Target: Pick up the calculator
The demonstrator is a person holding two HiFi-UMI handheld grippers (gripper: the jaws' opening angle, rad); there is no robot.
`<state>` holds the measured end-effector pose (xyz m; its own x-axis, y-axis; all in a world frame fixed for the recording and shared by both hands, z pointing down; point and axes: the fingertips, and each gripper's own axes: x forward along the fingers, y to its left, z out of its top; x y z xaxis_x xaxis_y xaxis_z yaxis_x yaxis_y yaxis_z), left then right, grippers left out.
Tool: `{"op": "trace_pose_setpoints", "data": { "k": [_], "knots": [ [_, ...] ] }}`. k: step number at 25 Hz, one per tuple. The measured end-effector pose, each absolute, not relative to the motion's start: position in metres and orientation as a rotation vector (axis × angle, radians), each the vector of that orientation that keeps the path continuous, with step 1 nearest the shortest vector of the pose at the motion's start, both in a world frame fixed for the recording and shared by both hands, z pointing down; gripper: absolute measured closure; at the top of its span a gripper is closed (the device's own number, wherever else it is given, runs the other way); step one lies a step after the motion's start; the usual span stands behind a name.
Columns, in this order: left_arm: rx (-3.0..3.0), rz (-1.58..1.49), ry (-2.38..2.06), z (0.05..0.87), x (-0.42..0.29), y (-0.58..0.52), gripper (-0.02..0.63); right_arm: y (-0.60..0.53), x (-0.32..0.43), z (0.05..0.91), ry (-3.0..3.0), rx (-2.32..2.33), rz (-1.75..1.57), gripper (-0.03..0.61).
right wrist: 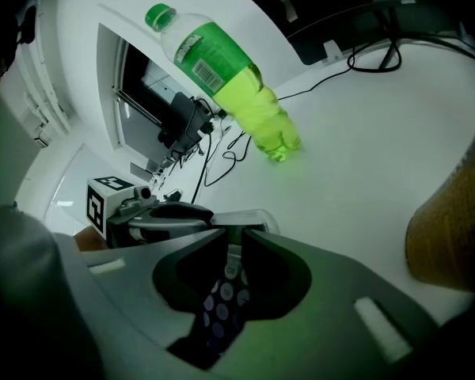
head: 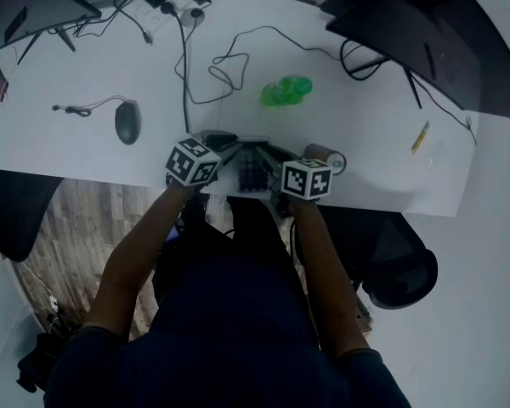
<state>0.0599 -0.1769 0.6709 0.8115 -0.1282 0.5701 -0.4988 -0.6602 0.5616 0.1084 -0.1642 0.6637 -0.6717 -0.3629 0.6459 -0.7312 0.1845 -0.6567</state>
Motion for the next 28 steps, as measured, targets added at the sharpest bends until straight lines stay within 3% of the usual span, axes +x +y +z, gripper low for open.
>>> {"op": "trace_pose_setpoints", "data": {
  "k": [3, 25, 28],
  "knots": [
    [2.259, 0.643, -0.466, 0.671, 0.061, -0.177, 0.545, -0.158, 0.111, 0.669, -2.103, 1.041, 1.499, 0.552],
    [2.336, 0.574, -0.585, 0.664, 0.053, -0.178, 0.551, -0.155, 0.134, 0.651, -2.149, 1.154, 1.434, 0.540],
    [2.340, 0.563, -0.594, 0.663, 0.053, -0.178, 0.552, -0.154, 0.135, 0.650, -2.154, 1.160, 1.444, 0.512]
  ]
}}
